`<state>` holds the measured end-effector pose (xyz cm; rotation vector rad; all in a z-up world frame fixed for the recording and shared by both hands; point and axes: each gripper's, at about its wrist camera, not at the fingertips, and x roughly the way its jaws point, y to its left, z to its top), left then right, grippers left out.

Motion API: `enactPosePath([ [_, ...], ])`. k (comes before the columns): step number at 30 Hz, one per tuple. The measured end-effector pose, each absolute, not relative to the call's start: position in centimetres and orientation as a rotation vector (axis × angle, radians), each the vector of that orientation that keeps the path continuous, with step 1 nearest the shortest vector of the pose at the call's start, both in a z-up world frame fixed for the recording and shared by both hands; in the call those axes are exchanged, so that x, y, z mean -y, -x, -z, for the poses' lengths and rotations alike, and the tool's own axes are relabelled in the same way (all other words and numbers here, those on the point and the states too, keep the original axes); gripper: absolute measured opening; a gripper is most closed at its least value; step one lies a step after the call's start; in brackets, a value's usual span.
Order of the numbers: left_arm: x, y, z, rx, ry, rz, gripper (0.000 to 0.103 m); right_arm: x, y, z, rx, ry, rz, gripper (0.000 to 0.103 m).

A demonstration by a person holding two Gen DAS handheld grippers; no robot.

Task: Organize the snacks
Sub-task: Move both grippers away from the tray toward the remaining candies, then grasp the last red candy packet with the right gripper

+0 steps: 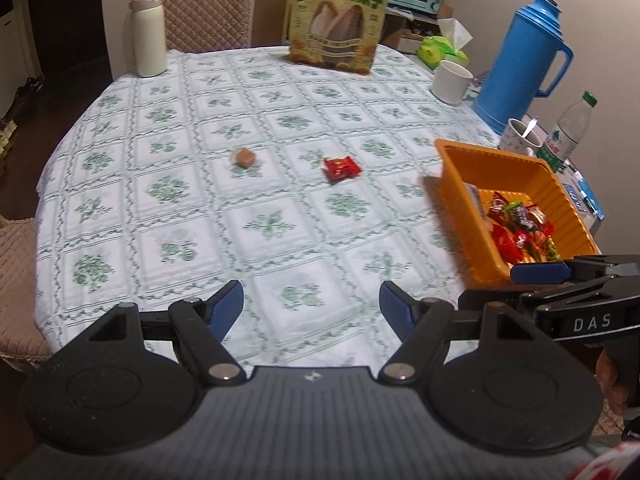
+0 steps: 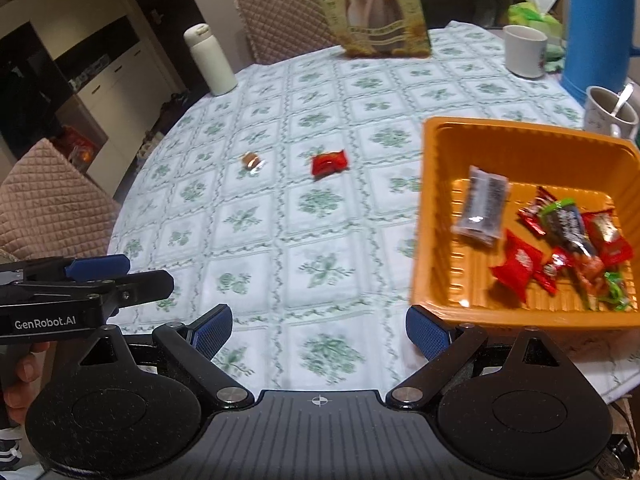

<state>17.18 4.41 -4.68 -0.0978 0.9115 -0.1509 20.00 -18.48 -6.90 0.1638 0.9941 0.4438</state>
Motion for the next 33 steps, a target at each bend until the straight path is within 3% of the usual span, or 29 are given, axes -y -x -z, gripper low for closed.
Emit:
enactPosePath([
  [25, -11.3, -24.0, 7.3, -0.906, 0.060, 0.112, 0.071, 12.1, -26.5, 9.0, -0.889, -0.148, -0.350, 0.093],
  [33, -11.8, -27.4, 8.0, -0.888, 0.052, 0.123, 0.070, 10.9, -29.9, 10.2, -0.889, -0.191, -0.320, 0.076],
])
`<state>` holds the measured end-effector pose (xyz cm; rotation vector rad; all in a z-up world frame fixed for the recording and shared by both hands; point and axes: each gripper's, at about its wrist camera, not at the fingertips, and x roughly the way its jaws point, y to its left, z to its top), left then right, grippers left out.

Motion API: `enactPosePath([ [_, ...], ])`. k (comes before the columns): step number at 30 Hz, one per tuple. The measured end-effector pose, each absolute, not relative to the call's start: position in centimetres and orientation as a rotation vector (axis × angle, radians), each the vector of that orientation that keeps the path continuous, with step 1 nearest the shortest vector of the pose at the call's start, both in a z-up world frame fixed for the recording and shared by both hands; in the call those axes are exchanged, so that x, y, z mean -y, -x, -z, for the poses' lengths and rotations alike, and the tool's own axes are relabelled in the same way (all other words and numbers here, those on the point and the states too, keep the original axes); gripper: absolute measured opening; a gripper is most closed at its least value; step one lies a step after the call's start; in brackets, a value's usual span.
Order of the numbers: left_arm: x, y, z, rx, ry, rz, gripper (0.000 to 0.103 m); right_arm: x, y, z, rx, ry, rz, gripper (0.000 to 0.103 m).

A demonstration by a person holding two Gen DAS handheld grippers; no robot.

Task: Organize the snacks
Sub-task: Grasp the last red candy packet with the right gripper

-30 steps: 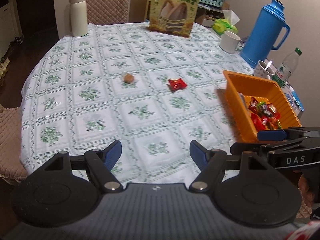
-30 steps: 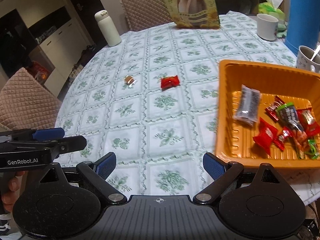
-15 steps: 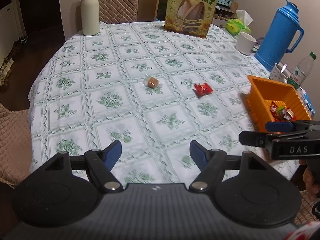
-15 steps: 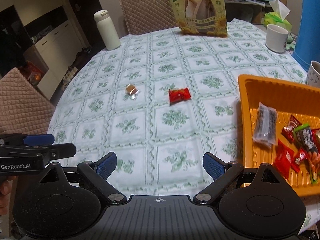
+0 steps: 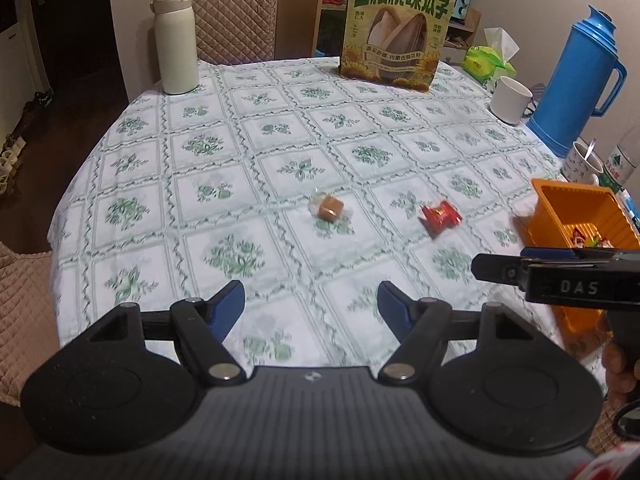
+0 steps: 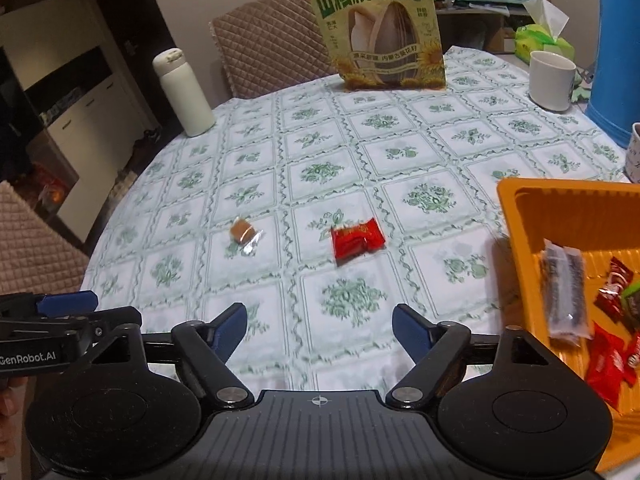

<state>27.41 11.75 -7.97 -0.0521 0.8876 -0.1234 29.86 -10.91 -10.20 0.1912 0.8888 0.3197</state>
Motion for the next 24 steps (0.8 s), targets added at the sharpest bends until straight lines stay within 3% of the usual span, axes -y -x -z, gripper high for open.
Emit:
enactPosePath([
  [8, -11.5, -30.7, 9.1, -0.894, 0.055, 0.136, 0.064, 9.9, -33.1, 12.0, -0.920, -0.223, -0.294, 0.064],
  [24, -11.7, -34.5, 11.2, -0.937, 0.073, 0.140, 0.064, 9.3, -38.3, 14.9, -0.964, -0.269, -0.241, 0.062],
])
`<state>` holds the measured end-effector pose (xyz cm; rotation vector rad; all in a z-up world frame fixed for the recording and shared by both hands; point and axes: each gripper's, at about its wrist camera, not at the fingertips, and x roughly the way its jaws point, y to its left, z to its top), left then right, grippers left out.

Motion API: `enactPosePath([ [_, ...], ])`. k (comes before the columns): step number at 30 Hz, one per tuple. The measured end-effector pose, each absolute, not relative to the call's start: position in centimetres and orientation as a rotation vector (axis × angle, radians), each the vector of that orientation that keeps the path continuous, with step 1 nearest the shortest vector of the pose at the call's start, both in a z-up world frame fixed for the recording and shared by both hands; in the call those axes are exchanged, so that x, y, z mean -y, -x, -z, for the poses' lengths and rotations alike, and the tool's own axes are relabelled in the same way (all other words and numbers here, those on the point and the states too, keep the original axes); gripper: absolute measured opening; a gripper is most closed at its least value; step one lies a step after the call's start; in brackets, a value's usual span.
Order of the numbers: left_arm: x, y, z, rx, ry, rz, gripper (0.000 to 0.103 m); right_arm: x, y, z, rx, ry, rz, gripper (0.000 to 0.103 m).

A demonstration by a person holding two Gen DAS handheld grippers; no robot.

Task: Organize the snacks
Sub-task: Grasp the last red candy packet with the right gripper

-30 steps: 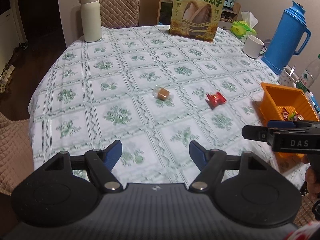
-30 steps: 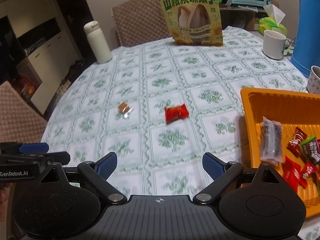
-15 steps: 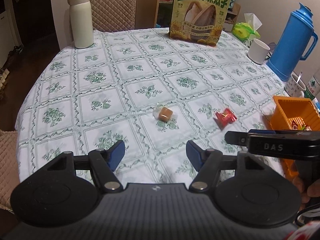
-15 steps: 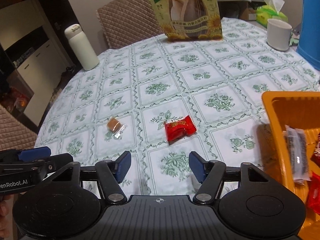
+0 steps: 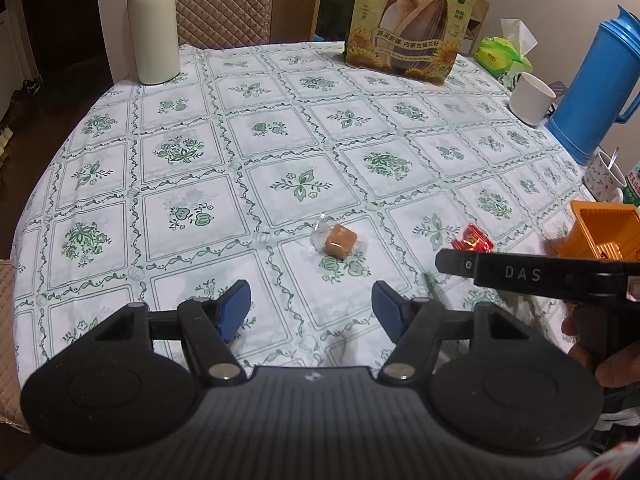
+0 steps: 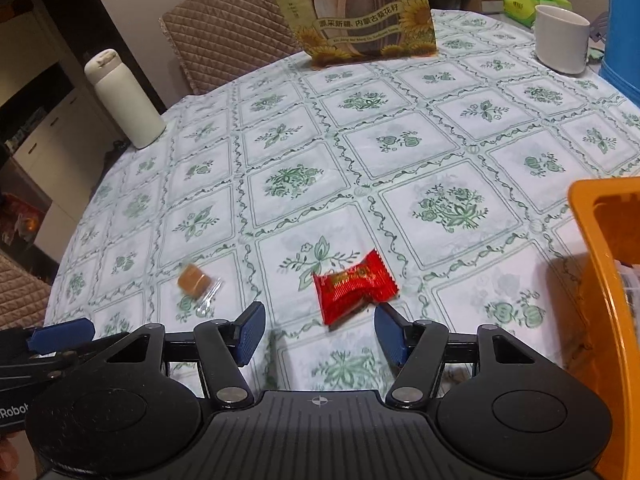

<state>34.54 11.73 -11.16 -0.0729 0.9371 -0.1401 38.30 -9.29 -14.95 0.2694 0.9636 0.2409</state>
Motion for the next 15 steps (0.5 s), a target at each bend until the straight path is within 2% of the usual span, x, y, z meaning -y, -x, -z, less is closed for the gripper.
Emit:
enactPosePath([
  [7, -11.8, -35.4, 11.8, -0.947, 0.080, 0.136, 0.063, 8.4, -39.5, 15.1, -0.936, -0.216, -0.244, 0.062],
  [15, -11.3, -36.1, 12.4, -0.957, 0.072, 0.154, 0.062, 7.3, -39.4, 15.6, -0.903, -0.067, -0.238, 0.040],
])
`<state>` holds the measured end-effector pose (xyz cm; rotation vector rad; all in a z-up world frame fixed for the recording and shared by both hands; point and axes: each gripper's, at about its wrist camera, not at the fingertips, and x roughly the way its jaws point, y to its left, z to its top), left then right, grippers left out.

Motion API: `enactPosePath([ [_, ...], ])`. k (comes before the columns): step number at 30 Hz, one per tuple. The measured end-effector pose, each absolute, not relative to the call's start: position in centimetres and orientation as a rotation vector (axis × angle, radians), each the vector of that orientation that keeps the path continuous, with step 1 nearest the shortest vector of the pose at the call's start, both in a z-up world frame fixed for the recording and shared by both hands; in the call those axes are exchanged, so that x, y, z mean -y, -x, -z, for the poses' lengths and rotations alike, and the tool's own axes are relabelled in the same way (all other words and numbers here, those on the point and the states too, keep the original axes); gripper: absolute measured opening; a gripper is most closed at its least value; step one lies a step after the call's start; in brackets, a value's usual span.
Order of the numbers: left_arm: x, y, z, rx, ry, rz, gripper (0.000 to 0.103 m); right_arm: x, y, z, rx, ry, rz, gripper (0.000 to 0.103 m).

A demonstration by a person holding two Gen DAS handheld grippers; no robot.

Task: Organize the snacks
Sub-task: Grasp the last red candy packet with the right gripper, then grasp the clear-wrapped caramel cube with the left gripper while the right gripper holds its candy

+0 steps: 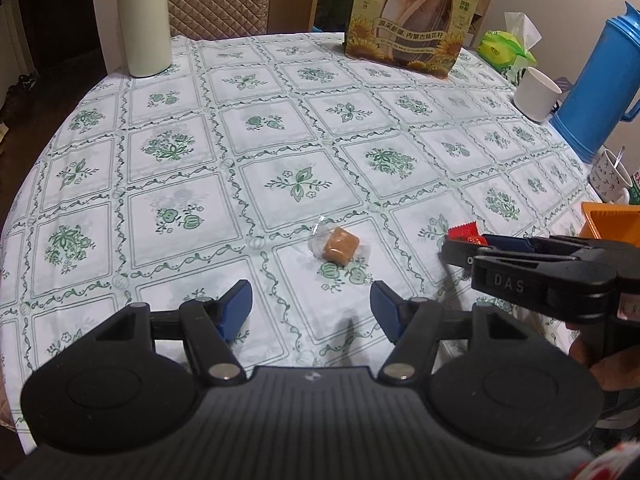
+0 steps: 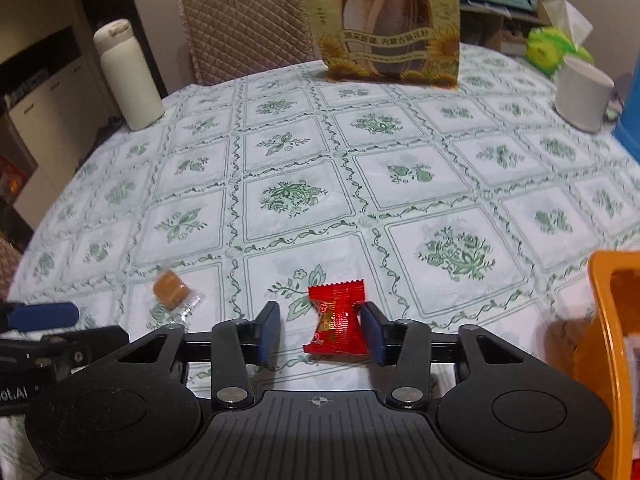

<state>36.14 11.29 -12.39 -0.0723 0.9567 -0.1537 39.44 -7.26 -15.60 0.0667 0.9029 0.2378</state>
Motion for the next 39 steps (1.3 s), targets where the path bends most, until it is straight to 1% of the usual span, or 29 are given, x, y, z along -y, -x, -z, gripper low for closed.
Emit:
enactPosePath([
  [4, -10.8, -36.7, 12.6, -0.950, 0.061, 0.169, 0.061, 7.4, -39.4, 15.8, -0.891, -0.033, -0.232, 0.026],
  [6, -10.5, -37.0, 12.7, -0.944, 0.055, 0.178, 0.059, 7.7, -39.4, 15.8, -0.891, -0.038, -0.238, 0.024],
  [13, -9.3, -38.1, 13.5, -0.946, 0.031, 0.202, 0.055, 9.0, -39.7, 15.4, -0.901, -0.097, -0.229, 0.023],
  [15, -9.2, -38.5, 13.7, -0.952, 0.037, 0.204, 0.052, 9.3, -39.7, 15.2, -0.900, -0.103, -0.223, 0.023],
  [18, -8.7, -39.0, 14.2, -0.970, 0.042, 0.221, 0.046, 9.8, -39.6, 15.0, -0.900, -0.121, -0.213, 0.023],
  [22, -7.9, -39.6, 14.4, -0.959, 0.032, 0.228, 0.045, 10.2, -39.5, 14.6, -0.893, -0.137, -0.200, 0.023],
  [26, -7.4, -40.4, 14.5, -0.944, 0.020, 0.227, 0.040, 10.6, -39.4, 14.4, -0.889, -0.146, -0.189, 0.023],
  [31, -6.9, -41.2, 14.6, -0.929, -0.002, 0.218, 0.038, 11.0, -39.1, 14.5, -0.893, -0.154, -0.178, 0.023],
  [35, -6.3, -41.3, 14.8, -0.908, -0.058, 0.207, 0.028, 11.2, -39.0, 14.6, -0.896, -0.159, -0.171, 0.023],
  [39, -6.3, -41.0, 14.8, -0.902, -0.065, 0.212, 0.026, 11.2, -38.9, 14.5, -0.896, -0.161, -0.171, 0.023],
])
